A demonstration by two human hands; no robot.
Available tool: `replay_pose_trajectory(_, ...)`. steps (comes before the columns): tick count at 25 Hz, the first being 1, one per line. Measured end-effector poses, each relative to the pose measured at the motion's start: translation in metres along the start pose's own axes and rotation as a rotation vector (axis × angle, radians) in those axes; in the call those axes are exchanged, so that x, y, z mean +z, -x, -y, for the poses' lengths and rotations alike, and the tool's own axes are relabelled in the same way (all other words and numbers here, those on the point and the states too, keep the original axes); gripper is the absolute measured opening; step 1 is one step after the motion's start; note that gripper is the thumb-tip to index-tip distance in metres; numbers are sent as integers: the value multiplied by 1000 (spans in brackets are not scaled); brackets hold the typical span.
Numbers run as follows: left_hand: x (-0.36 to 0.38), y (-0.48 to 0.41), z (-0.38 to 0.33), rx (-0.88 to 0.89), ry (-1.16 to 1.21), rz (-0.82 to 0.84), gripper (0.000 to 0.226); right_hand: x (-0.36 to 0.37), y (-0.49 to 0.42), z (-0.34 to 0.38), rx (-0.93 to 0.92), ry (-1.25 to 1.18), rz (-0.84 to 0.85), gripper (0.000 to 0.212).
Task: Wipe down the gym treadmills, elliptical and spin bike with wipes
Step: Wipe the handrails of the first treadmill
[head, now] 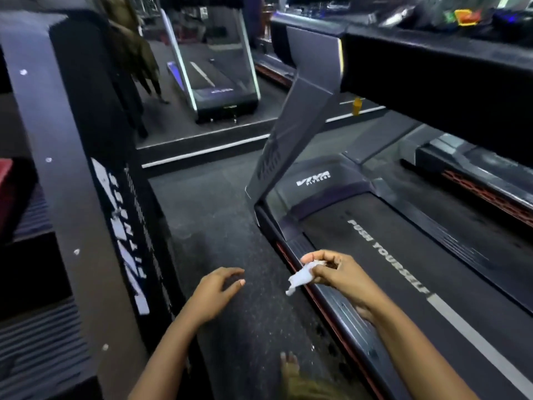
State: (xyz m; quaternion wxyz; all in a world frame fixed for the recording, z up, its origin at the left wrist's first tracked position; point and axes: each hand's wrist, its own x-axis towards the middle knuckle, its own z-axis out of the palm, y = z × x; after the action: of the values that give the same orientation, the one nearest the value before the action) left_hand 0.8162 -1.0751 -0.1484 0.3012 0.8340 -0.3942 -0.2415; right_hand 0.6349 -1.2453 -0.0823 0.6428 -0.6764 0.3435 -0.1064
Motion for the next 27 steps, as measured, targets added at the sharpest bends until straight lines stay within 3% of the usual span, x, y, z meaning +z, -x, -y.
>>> replay_pose_trajectory(5,-45,-133,-32,183,14,-85,33,-13,-119,53,-104,30,-14,31)
replay_pose_trajectory(9,-86,-229,-72,341,138,-3,26,-28,-186,102,-159,-12,-105,29)
replay_pose_trajectory(13,-113,-287,-112,421,449,227,27,-41,-215,133,-160,-54,-196,26)
replay_pose_trajectory(16,-117,-320,-144,509,564,491,27,-48,-218,148,-175,-147,-347,24)
replay_pose_trajectory(19,-113,-346,-167,580,530,765,31,-40,-212,155,-183,-275,-541,24)
replay_pose_trajectory(24,-102,-359,-184,680,473,1070,5,-3,-195,159,-180,-447,-895,28)
replay_pose_trajectory(27,-99,-353,-182,610,541,1130,8,24,-186,155,-141,-530,-1032,56)
